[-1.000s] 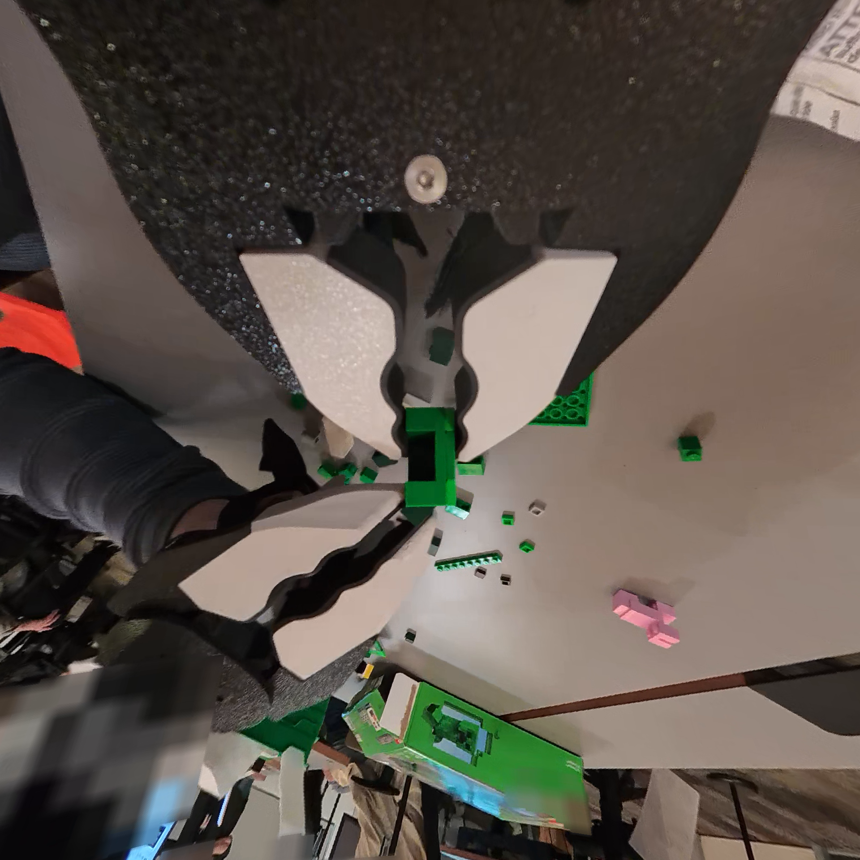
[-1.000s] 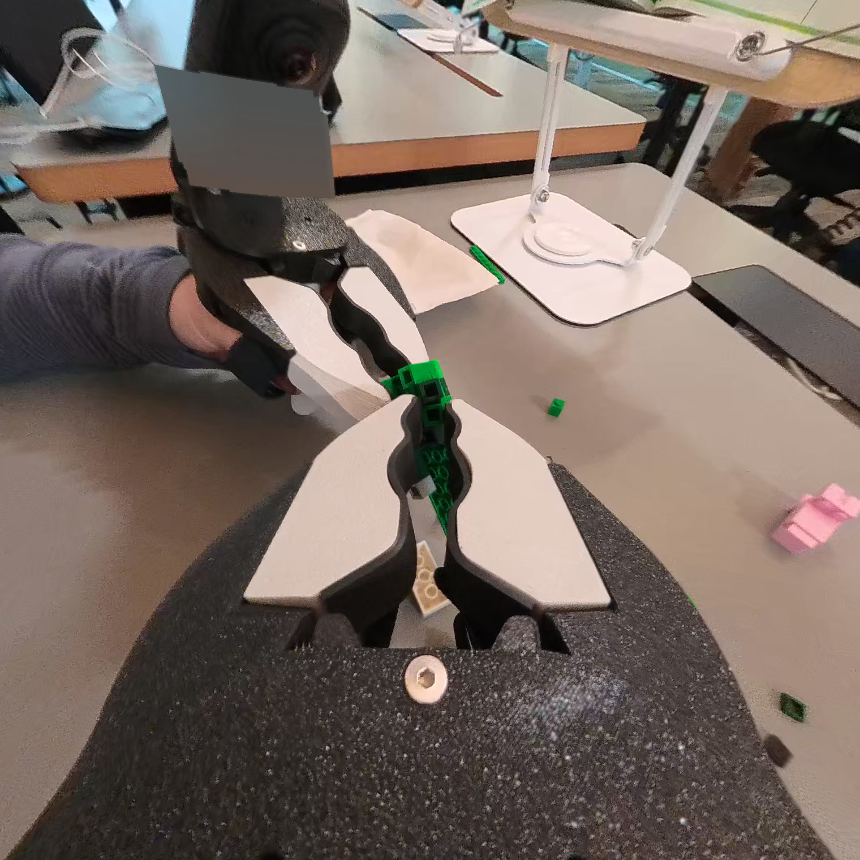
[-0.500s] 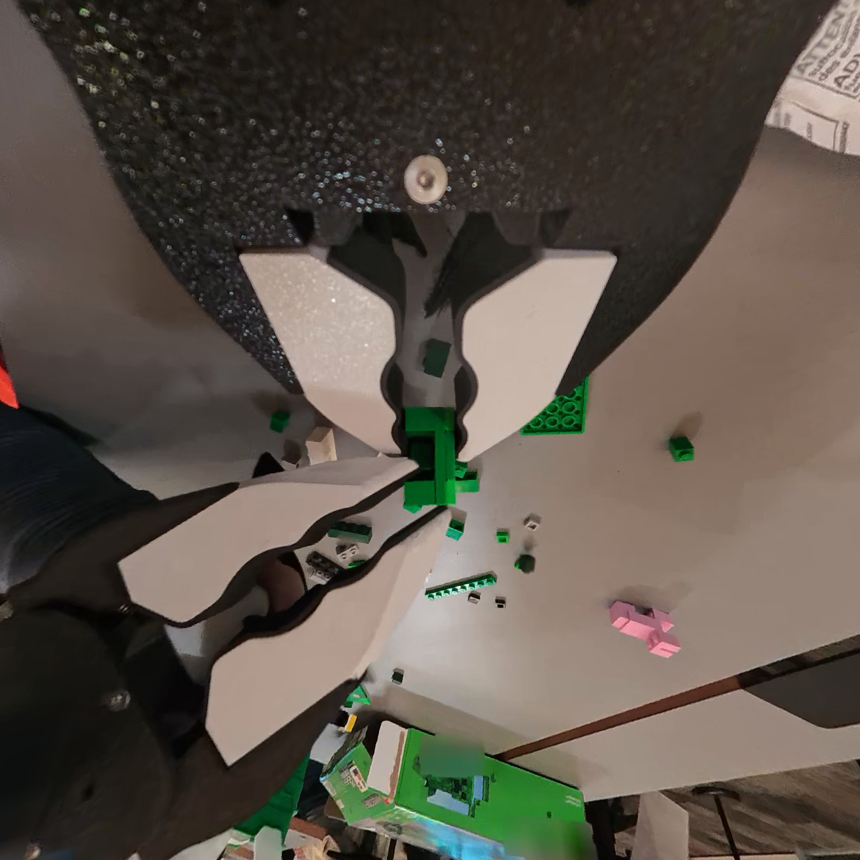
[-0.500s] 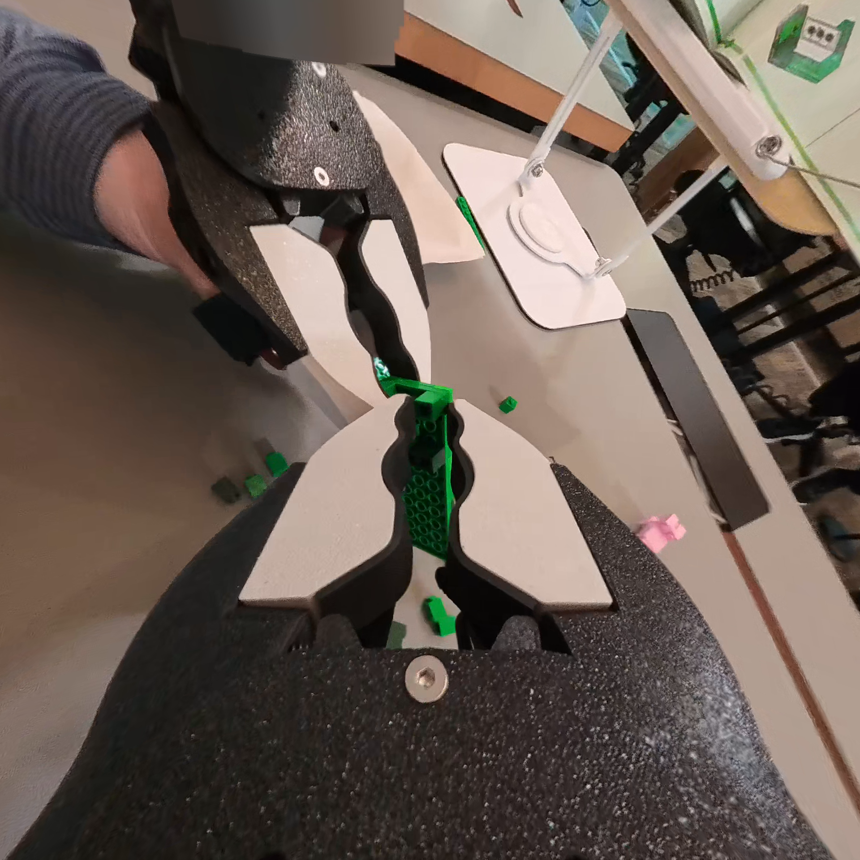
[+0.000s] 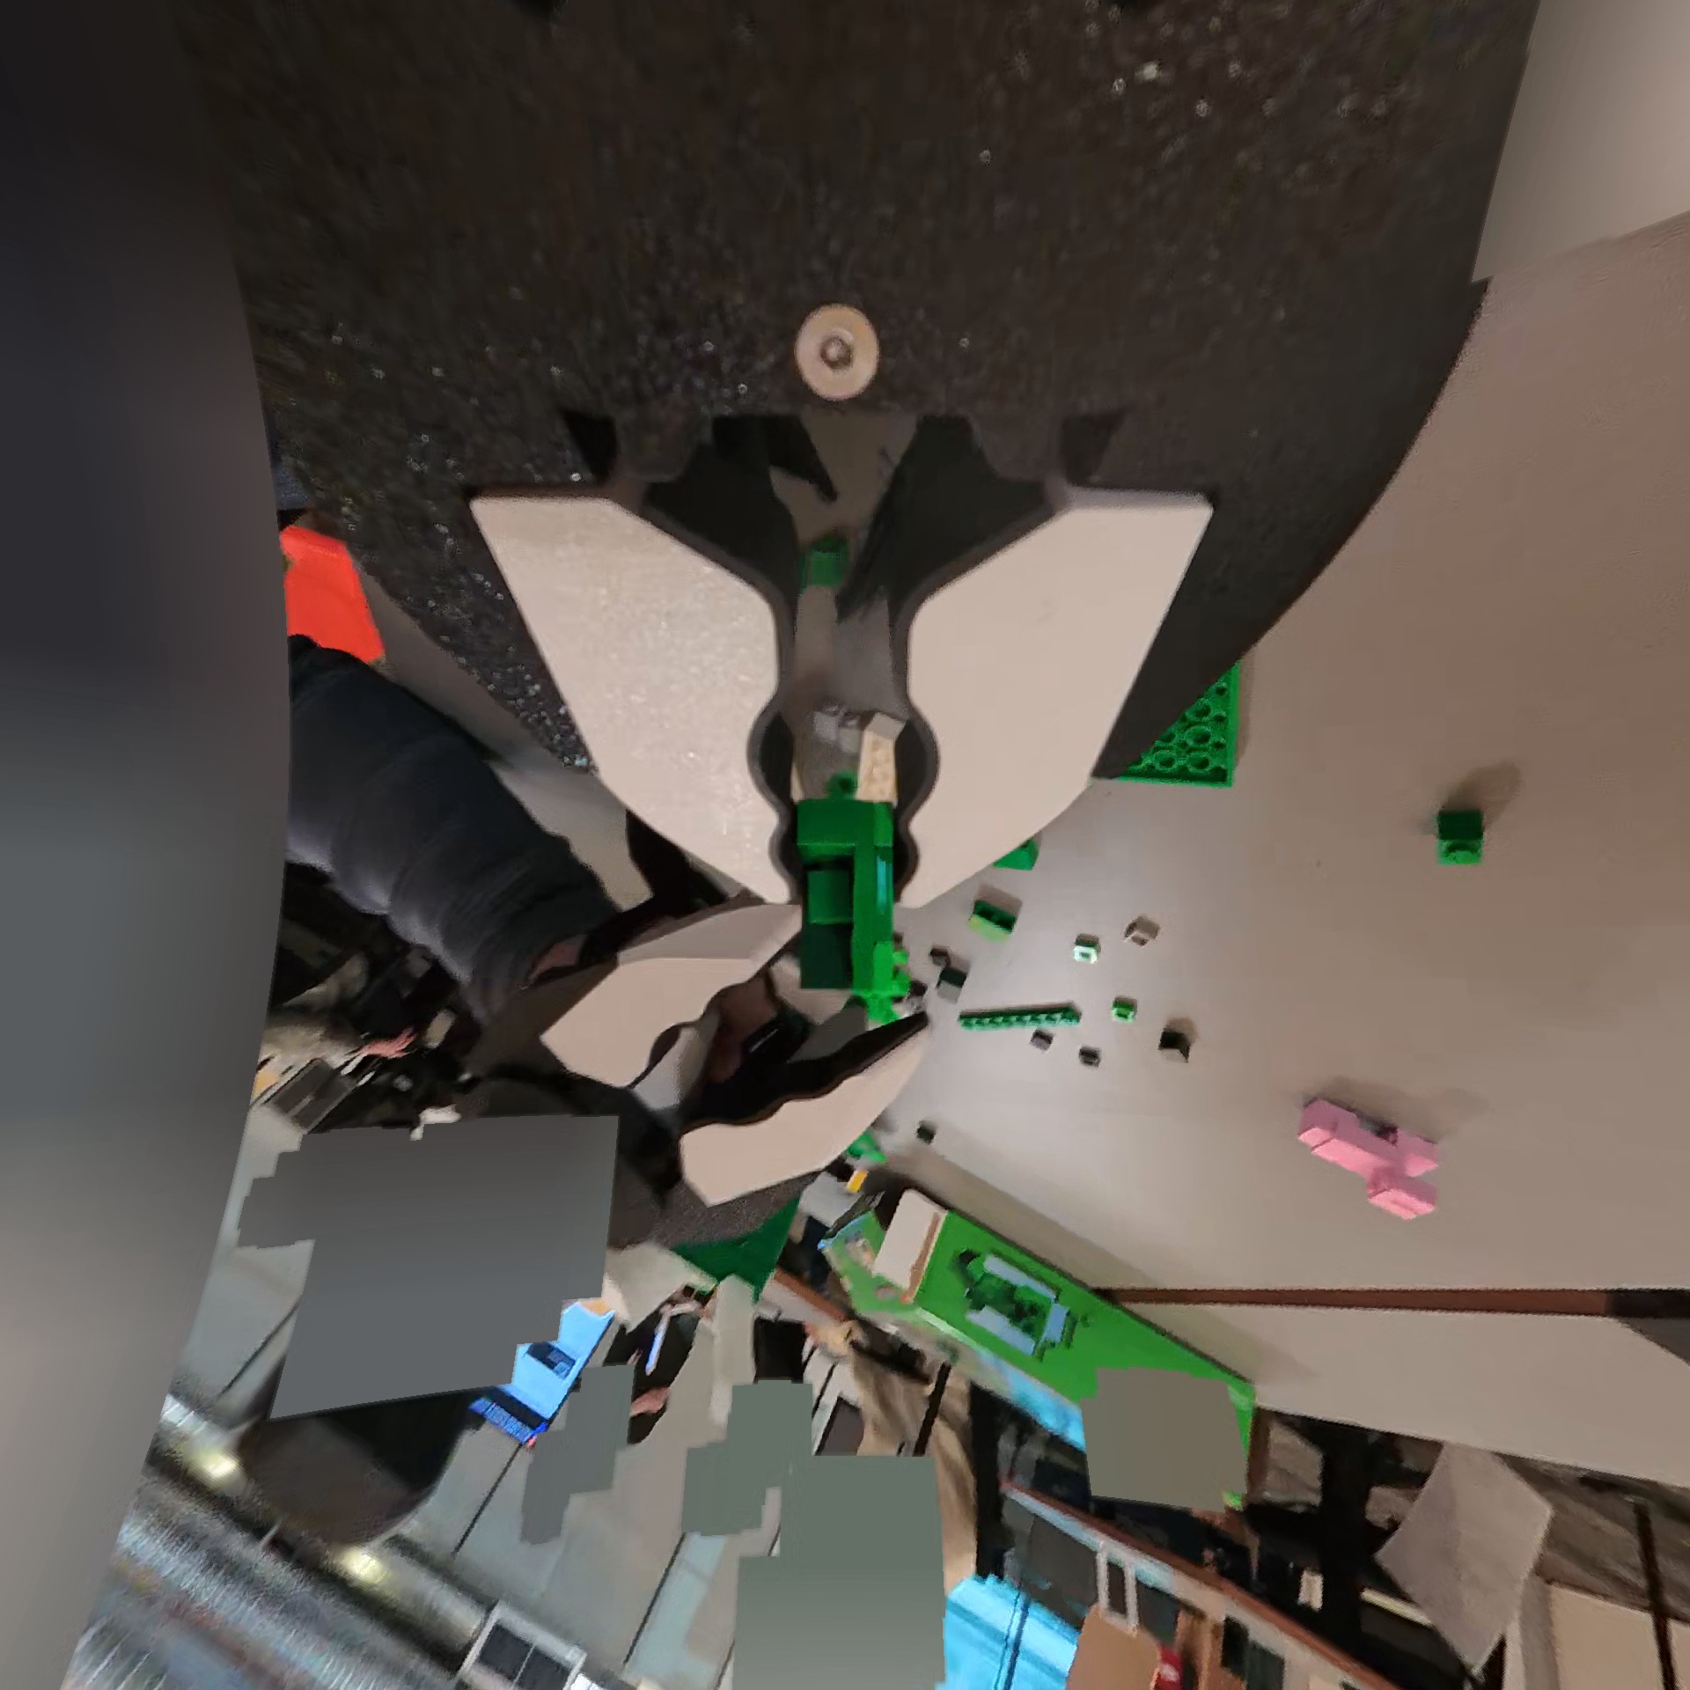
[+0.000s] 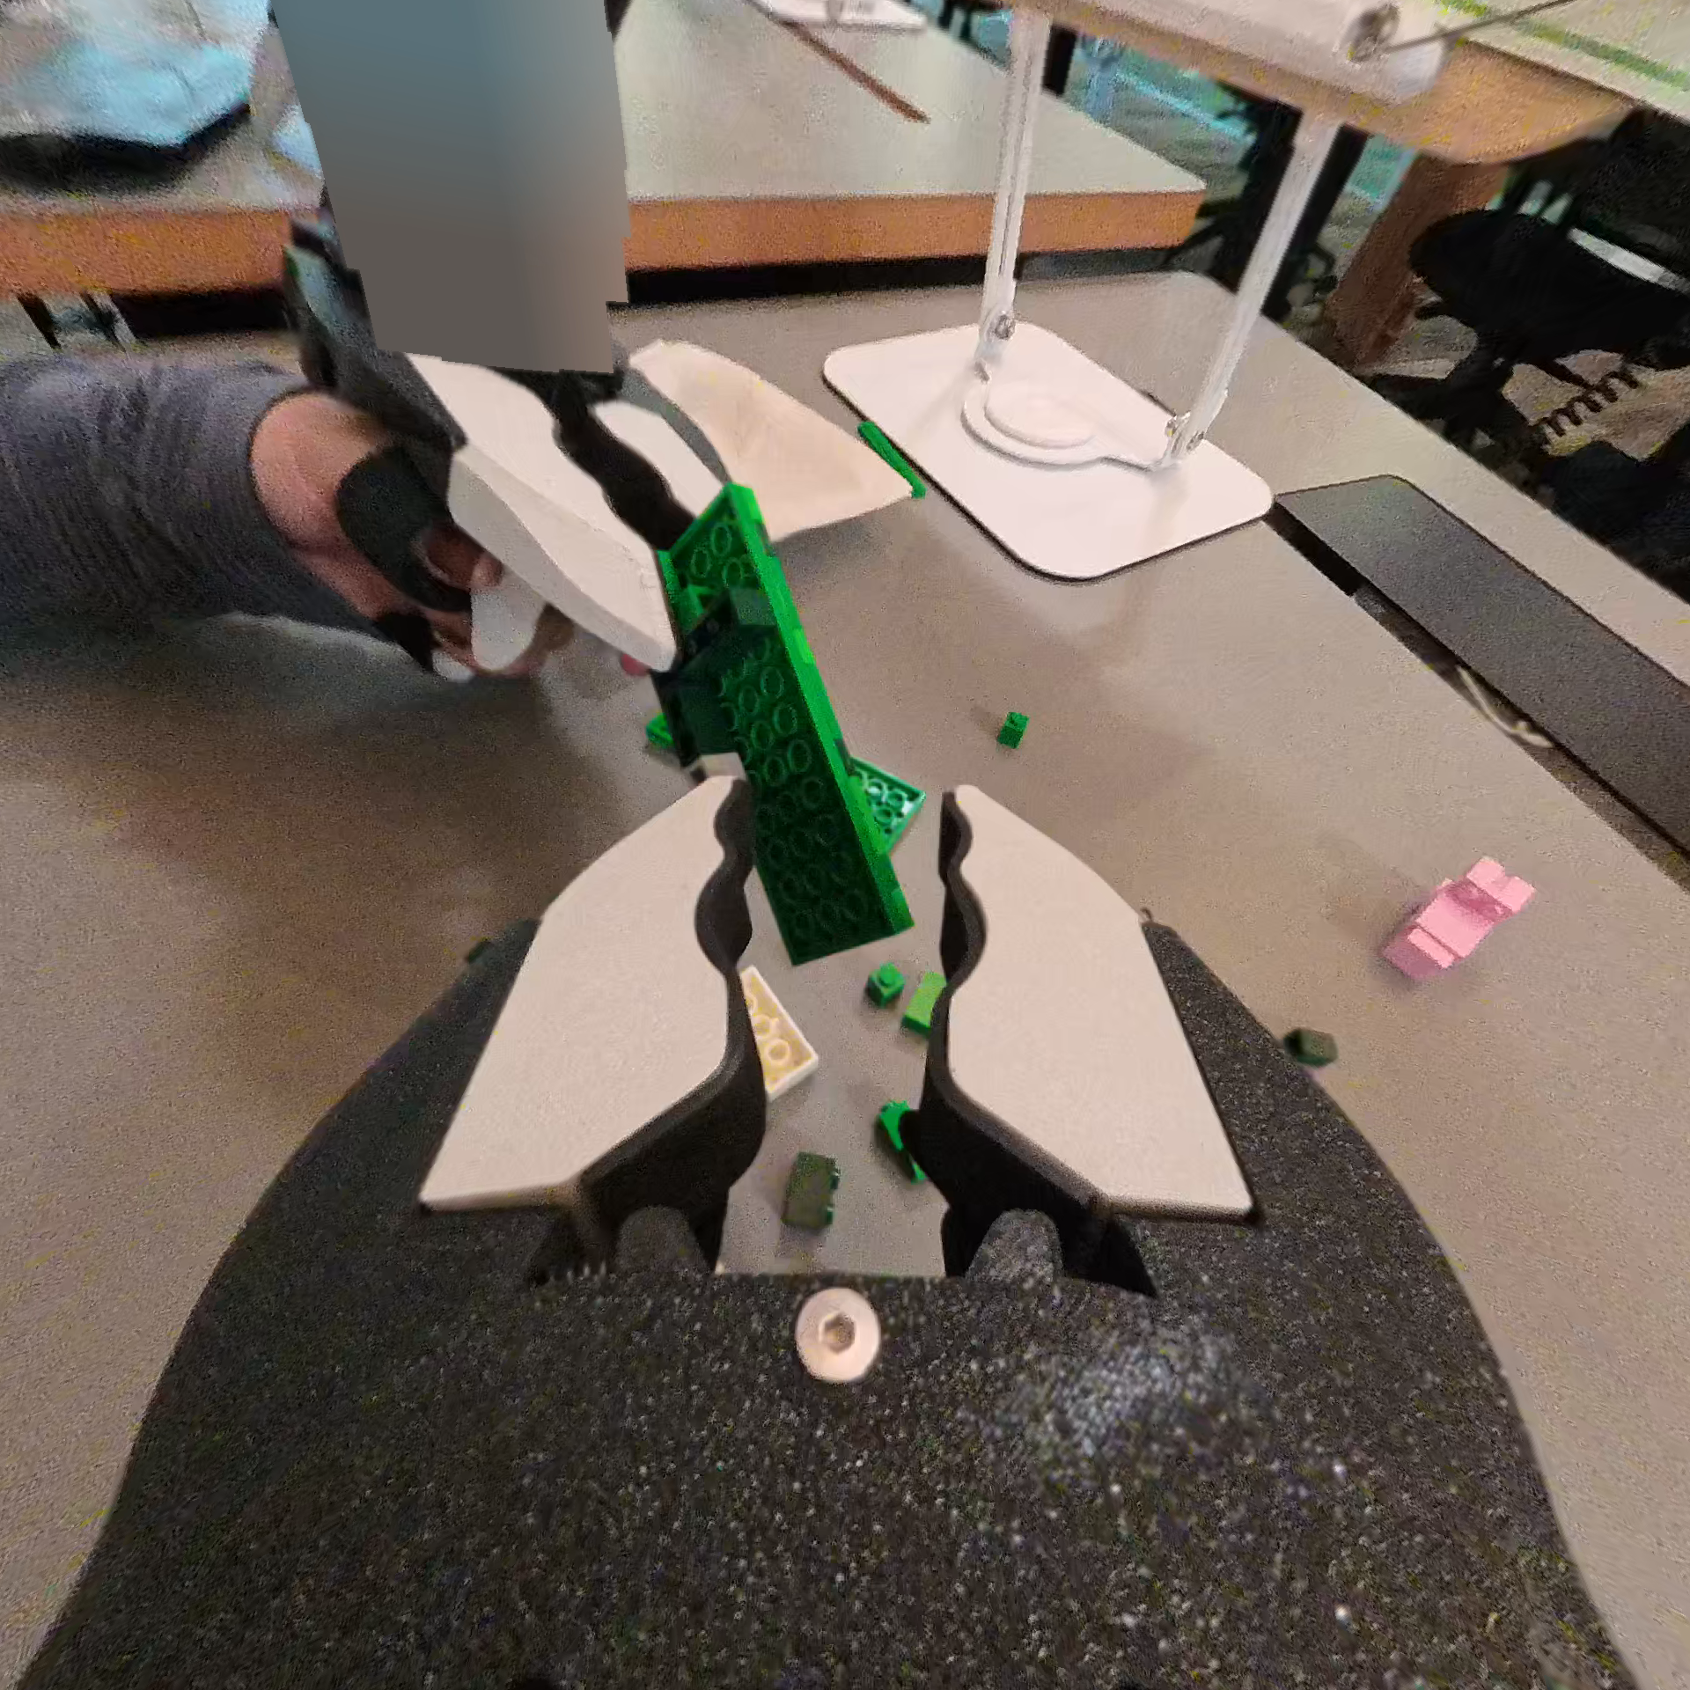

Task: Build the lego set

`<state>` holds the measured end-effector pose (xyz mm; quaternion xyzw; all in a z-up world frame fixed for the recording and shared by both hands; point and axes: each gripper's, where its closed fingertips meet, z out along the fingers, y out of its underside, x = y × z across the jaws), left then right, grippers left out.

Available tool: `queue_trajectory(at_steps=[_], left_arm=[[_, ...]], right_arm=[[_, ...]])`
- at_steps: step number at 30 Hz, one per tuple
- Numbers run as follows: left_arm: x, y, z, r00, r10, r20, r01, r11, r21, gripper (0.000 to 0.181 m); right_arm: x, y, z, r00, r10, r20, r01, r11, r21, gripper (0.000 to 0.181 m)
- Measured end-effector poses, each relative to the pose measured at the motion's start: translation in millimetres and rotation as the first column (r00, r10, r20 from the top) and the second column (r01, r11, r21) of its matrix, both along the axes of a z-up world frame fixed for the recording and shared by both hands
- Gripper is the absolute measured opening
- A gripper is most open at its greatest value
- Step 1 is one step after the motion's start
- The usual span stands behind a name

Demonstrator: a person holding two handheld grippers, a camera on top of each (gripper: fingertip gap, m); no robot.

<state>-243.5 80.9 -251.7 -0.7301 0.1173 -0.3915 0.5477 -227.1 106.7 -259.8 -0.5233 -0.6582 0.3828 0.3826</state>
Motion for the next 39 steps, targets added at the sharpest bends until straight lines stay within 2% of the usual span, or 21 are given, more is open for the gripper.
queue_trajectory(at_steps=[3, 6, 9, 11, 12, 14, 16, 19, 22, 25, 27, 29, 32, 33, 35, 39], left_arm=[[-4, -4, 14, 0.993, -0.031, 0.117, 0.025, 0.999, 0.047, 0.017], [-5, -9, 22, 0.981, -0.084, 0.175, 0.069, 0.994, 0.091, 0.017], [3, -12, 24, 0.975, -0.129, 0.179, 0.109, 0.987, 0.115, 0.017], [-1, -8, 23, 0.979, -0.08, 0.188, 0.06, 0.992, 0.107, 0.019], [-8, -1, 20, 0.982, -0.012, 0.19, -0.002, 0.997, 0.073, 0.031], [-29, 14, 8, 0.978, 0.175, 0.113, -0.178, 0.984, 0.017, 0.056], [-44, 19, 5, 0.951, 0.309, 0.017, -0.309, 0.949, 0.059, 0.063], [-48, 19, 7, 0.899, 0.414, -0.143, -0.39, 0.905, 0.169, 0.059], [-45, 17, 11, 0.844, 0.48, -0.24, -0.418, 0.868, 0.267, 0.039], [-43, 15, 13, 0.82, 0.507, -0.266, -0.428, 0.852, 0.303, 0.032], [-45, 18, 5, 0.807, 0.503, -0.308, -0.436, 0.861, 0.263, 0.034], [-45, 20, 0, 0.813, 0.493, -0.309, -0.439, 0.869, 0.231, 0.03], [-47, 17, 3, 0.812, 0.499, -0.303, -0.436, 0.864, 0.252, 0.024], [-44, 16, 3, 0.82, 0.484, -0.306, -0.42, 0.871, 0.254, 0.016], [-43, 17, 0, 0.821, 0.463, -0.333, -0.399, 0.884, 0.245, 0.016], [-35, 17, -6, 0.887, 0.327, -0.327, -0.29, 0.944, 0.158, 0.016]], right_arm=[[3, 2, 12, 0.995, -0.012, -0.095, -0.006, 0.983, -0.183, 0.041], [3, -8, 19, 0.987, 0.035, -0.157, -0.096, 0.914, -0.395, 0.039], [1, -21, 22, 0.976, 0.09, -0.197, -0.185, 0.817, -0.545, 0.013], [0, -23, 26, 0.971, 0.086, -0.223, -0.205, 0.781, -0.59, 0.009], [-1, -19, 26, 0.973, 0.051, -0.224, -0.178, 0.785, -0.593, 0.008], [-5, -7, 23, 0.979, -0.048, -0.2, -0.068, 0.842, -0.536, 0.006], [-8, 4, 22, 0.972, -0.153, -0.18, 0.055, 0.887, -0.458, 0.006], [-11, 6, 21, 0.959, -0.232, -0.161, 0.172, 0.932, -0.32, 0.006], [-16, 0, 18, 0.956, -0.256, -0.144, 0.23, 0.957, -0.178, 0.006], [-22, -10, 14, 0.957, -0.256, -0.135, 0.245, 0.965, -0.089, 0.006], [-24, -15, 13, 0.956, -0.257, -0.138, 0.253, 0.966, -0.047, 0.006], [-26, -18, 13, 0.954, -0.265, -0.141, 0.266, 0.964, -0.012, 0.006], [-28, -22, 14, 0.956, -0.253, -0.148, 0.259, 0.966, 0.025, 0.006], [-28, -23, 13, 0.958, -0.246, -0.146, 0.256, 0.965, 0.05, 0.006], [-27, -22, 13, 0.968, -0.206, -0.141, 0.22, 0.971, 0.095, 0.007], [-20, -17, 8, 0.99, -0.066, -0.125, 0.076, 0.995, 0.071, 0.007]])
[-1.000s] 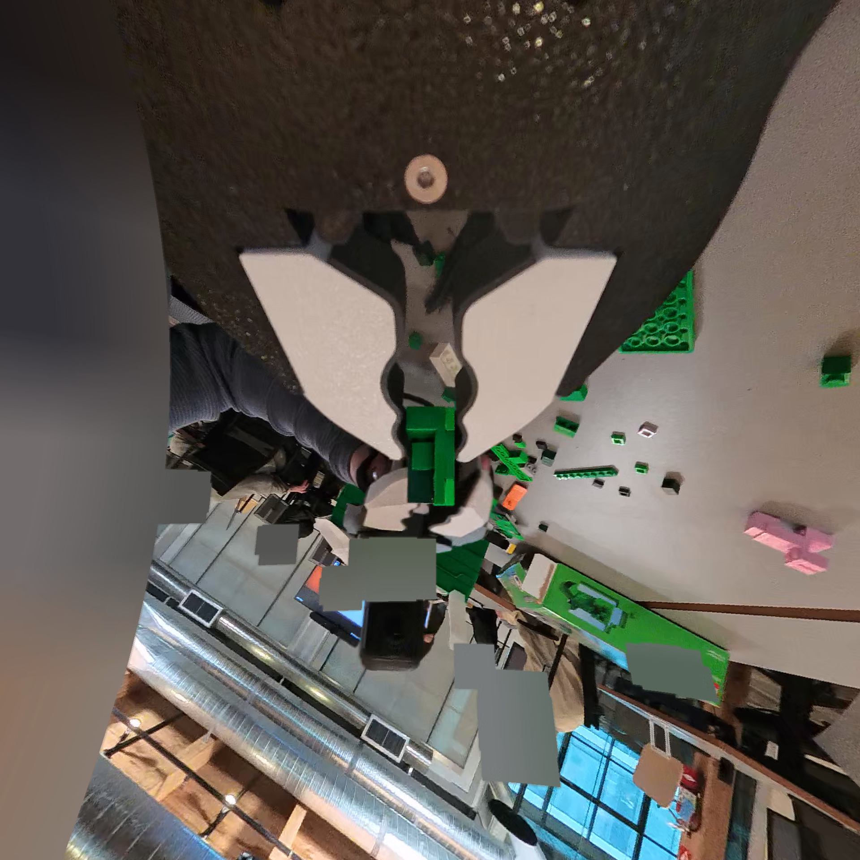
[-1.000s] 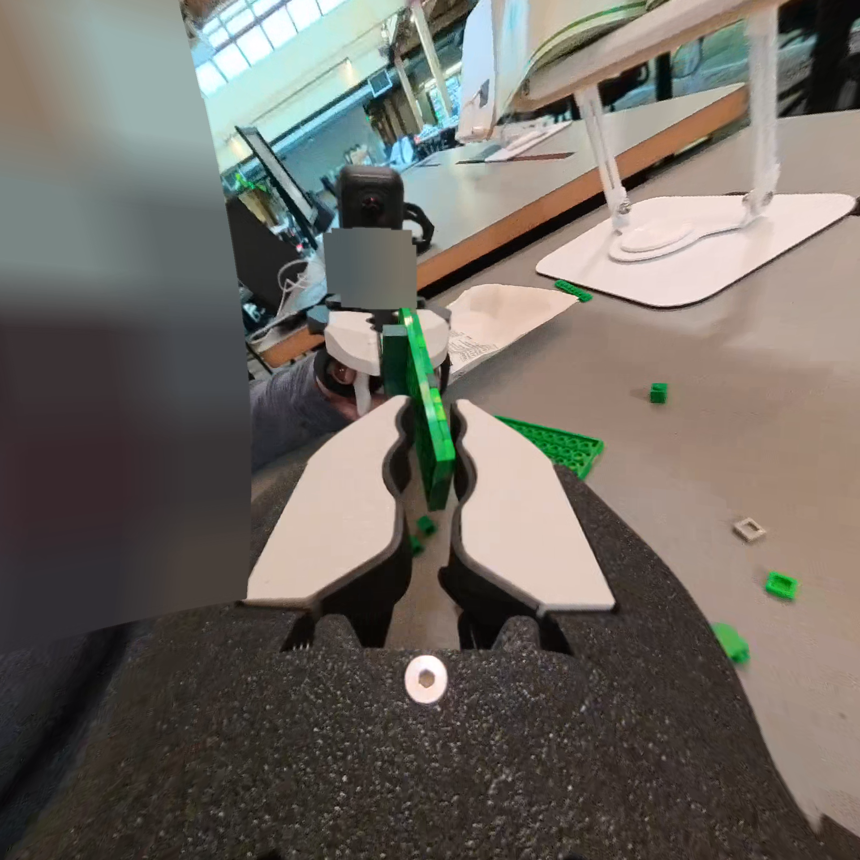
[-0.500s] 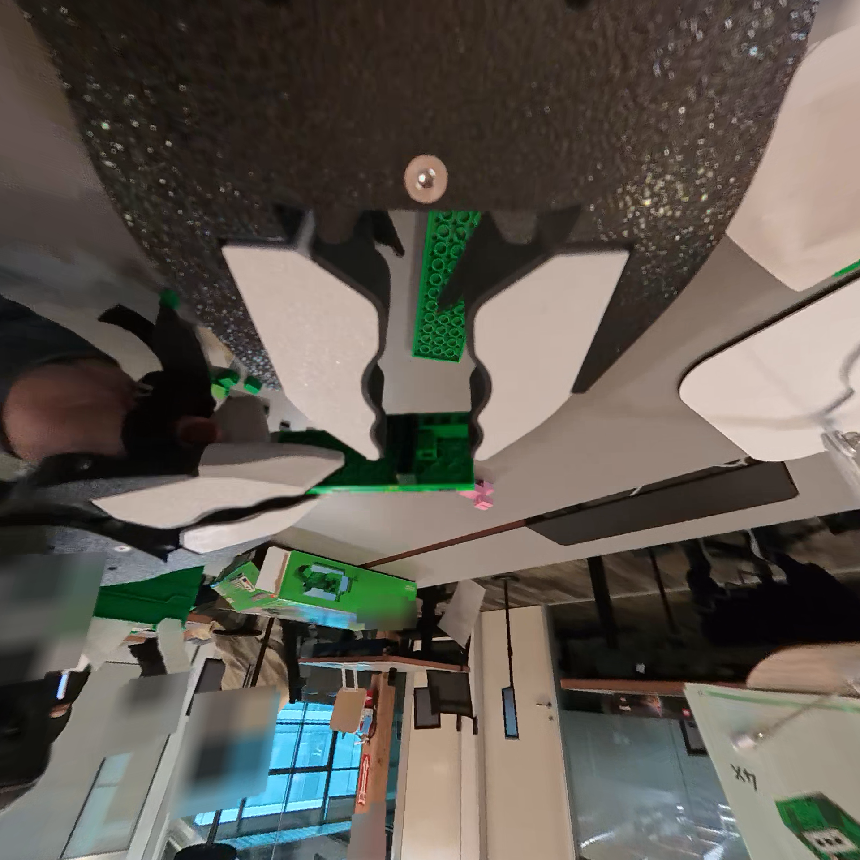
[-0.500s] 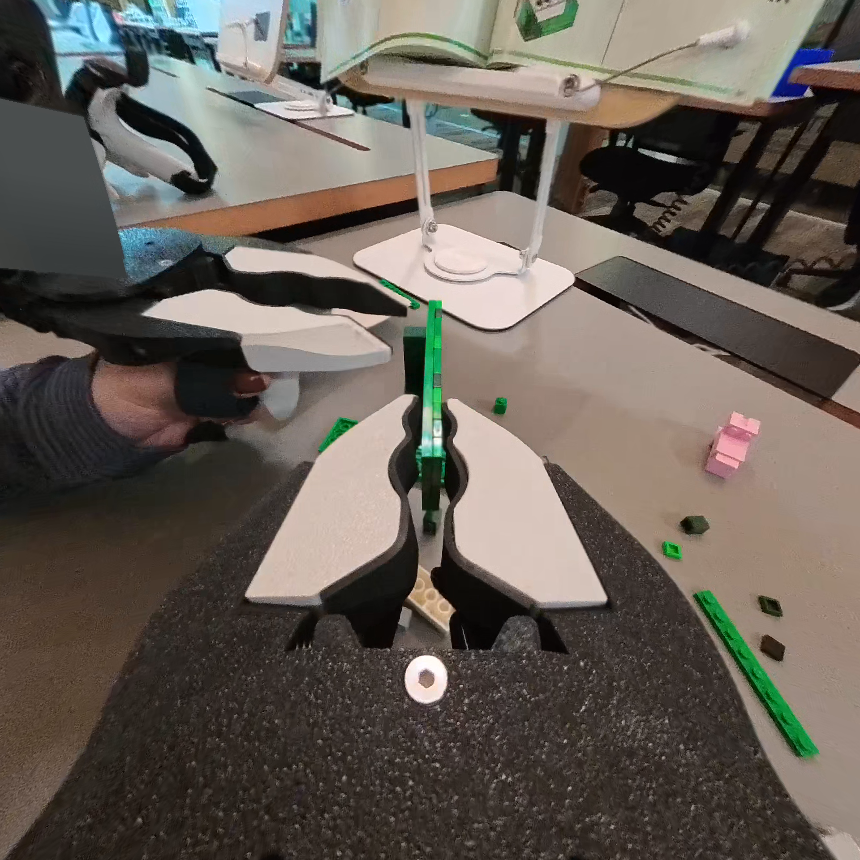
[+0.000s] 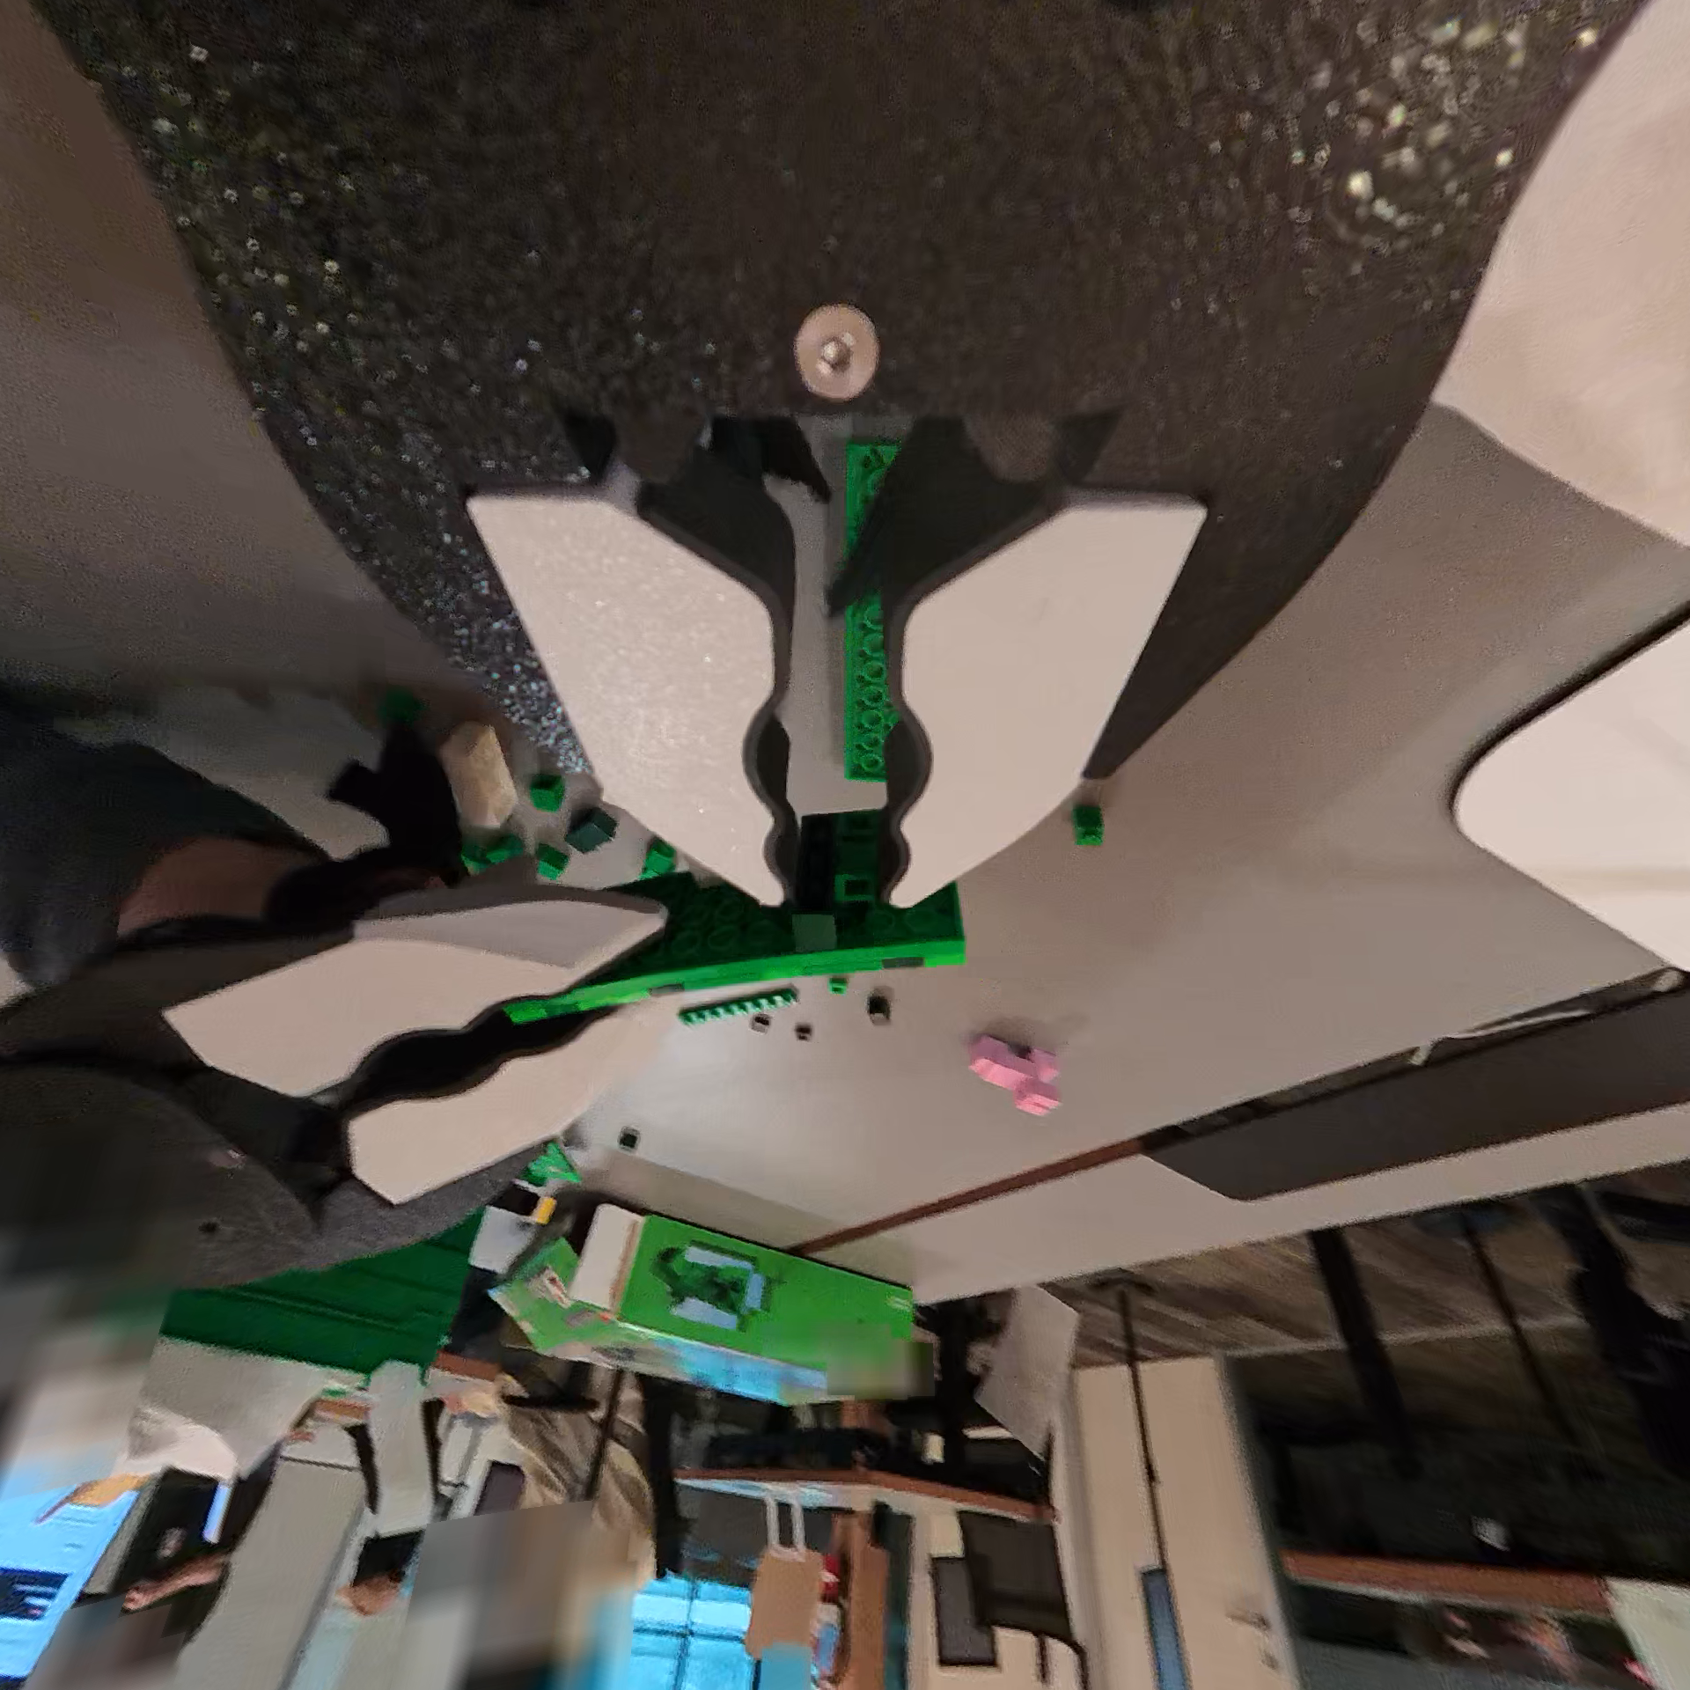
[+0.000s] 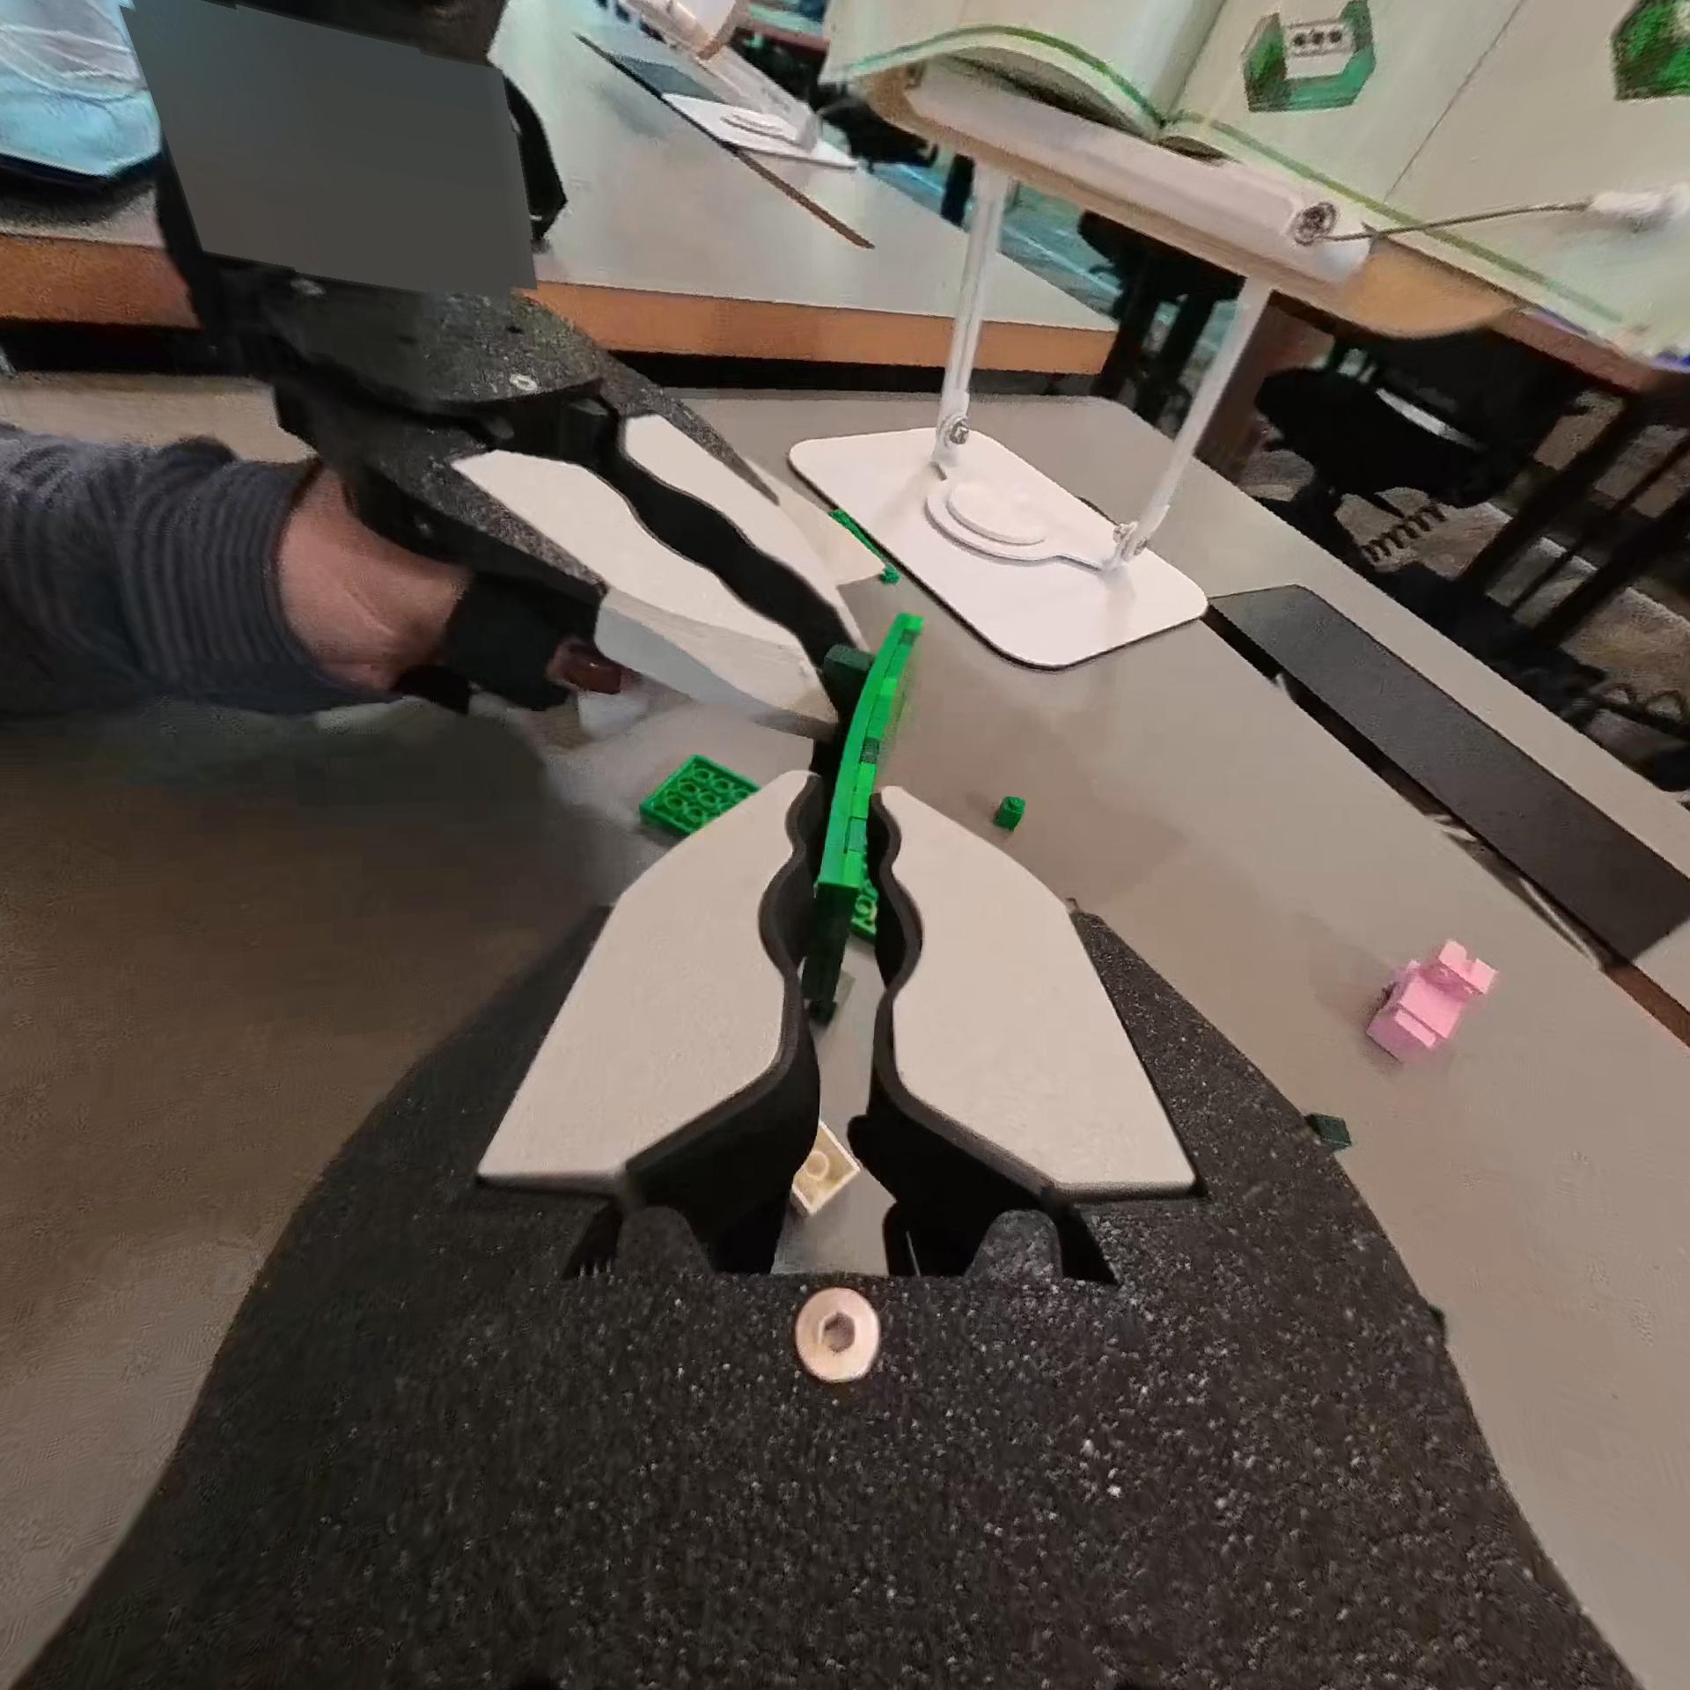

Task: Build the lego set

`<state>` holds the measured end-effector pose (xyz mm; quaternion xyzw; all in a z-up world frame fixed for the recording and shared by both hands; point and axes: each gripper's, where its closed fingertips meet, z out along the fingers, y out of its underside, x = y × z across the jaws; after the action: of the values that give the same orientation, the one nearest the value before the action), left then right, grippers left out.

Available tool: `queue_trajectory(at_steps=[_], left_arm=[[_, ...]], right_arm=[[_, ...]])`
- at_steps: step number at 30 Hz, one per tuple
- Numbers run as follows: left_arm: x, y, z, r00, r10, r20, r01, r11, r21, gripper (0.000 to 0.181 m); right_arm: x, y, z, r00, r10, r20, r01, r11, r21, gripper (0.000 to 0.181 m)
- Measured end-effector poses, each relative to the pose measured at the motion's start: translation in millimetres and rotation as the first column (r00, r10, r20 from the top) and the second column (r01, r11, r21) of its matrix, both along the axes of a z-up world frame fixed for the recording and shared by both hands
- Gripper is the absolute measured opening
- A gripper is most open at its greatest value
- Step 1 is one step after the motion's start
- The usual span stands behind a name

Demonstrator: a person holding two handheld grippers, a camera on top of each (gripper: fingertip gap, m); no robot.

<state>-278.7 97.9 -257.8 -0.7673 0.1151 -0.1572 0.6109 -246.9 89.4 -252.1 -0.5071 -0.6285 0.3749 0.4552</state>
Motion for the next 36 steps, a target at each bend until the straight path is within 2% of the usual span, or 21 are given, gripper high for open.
queue_trajectory(at_steps=[2, 5, 10, 14, 17, 20, 23, 26, 29, 34, 36], left_arm=[[6, -1, -6, 0.998, -0.065, 0.005, 0.065, 0.998, -0.027, 0.016], [12, -3, -8, 0.986, -0.134, 0.099, 0.141, 0.988, -0.059, 0.015], [-1, 1, -14, 0.998, -0.045, 0.041, 0.048, 0.996, -0.078, 0.016], [-3, 3, -17, 0.999, 0.005, -0.037, -0.008, 0.997, -0.079, 0.025], [-2, 4, -18, 1.0, 0.014, 0.026, -0.011, 0.995, -0.101, 0.032], [-5, 6, -18, 0.998, 0.031, 0.058, -0.025, 0.993, -0.113, 0.05], [4, 4, -13, 0.994, -0.023, 0.106, 0.033, 0.996, -0.088, 0.043], [17, -1, -2, 0.95, -0.132, 0.282, 0.154, 0.986, -0.057, 0.033], [22, -7, 6, 0.885, -0.215, 0.413, 0.25, 0.968, -0.033, 0.024], [37, -17, 13, 0.778, -0.332, 0.533, 0.402, 0.915, -0.018, 0.016], [43, -23, 14, 0.748, -0.384, 0.541, 0.459, 0.888, -0.005, 0.01]], right_arm=[[5, 7, -5, 0.999, 0.032, 0.005, -0.032, 0.999, 0.002, 0.006], [11, 18, -6, 0.999, 0.038, -0.024, -0.04, 0.994, -0.097, 0.006], [12, 39, -5, 0.994, -0.103, -0.038, 0.096, 0.983, -0.156, 0.006], [10, 34, -5, 0.994, -0.097, -0.045, 0.086, 0.978, -0.19, 0.006], [10, 30, -1, 0.994, -0.078, -0.078, 0.063, 0.983, -0.171, 0.006], [12, 25, 6, 0.992, -0.053, -0.117, 0.039, 0.992, -0.119, 0.006], [13, 14, 11, 0.987, 0.018, -0.159, -0.022, 0.999, -0.025, 0.006], [18, 5, 15, 0.98, 0.093, -0.178, -0.08, 0.993, 0.082, 0.006], [25, -2, 19, 0.965, 0.169, -0.198, -0.147, 0.981, 0.125, 0.006], [36, -8, 21, 0.942, 0.268, -0.203, -0.239, 0.958, 0.159, 0.007], [40, -7, 23, 0.929, 0.298, -0.219, -0.273, 0.952, 0.136, 0.006]])
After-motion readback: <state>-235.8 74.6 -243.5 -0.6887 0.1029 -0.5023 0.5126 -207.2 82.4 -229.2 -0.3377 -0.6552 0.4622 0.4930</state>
